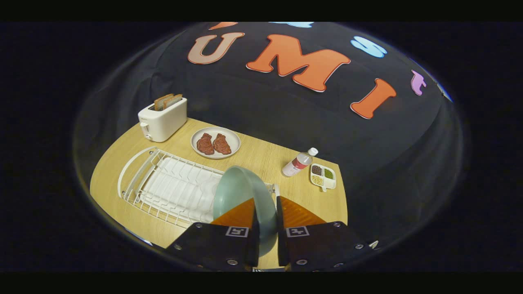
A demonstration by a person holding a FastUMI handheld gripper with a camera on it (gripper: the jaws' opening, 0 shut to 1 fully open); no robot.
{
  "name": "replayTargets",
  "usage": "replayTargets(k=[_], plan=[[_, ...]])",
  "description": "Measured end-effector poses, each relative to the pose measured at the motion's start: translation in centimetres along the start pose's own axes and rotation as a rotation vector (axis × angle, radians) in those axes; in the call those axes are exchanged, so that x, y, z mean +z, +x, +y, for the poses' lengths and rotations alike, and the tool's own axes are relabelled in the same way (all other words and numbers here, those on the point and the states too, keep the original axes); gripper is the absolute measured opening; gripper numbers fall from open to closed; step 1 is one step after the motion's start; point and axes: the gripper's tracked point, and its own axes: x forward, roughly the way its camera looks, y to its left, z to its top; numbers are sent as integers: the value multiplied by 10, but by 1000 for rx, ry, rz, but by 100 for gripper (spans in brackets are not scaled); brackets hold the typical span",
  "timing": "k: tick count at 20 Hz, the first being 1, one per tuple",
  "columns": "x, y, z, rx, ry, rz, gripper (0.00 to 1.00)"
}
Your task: Take the plate from the dish rack, then take the spoon from the basket and place it into the plate.
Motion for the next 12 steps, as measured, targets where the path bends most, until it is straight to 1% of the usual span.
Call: replayTargets(k=[2,6,7,10,12], plan=[[-11,-21,-5,18,-3,-26,19],[-52,-58,-1,82,-16,-60,18],[-64,-62,1,96,-21,-71,19],[-108,-71,17,156,-29,-50,19],[-128,-72,26,189,-30,-46,19]])
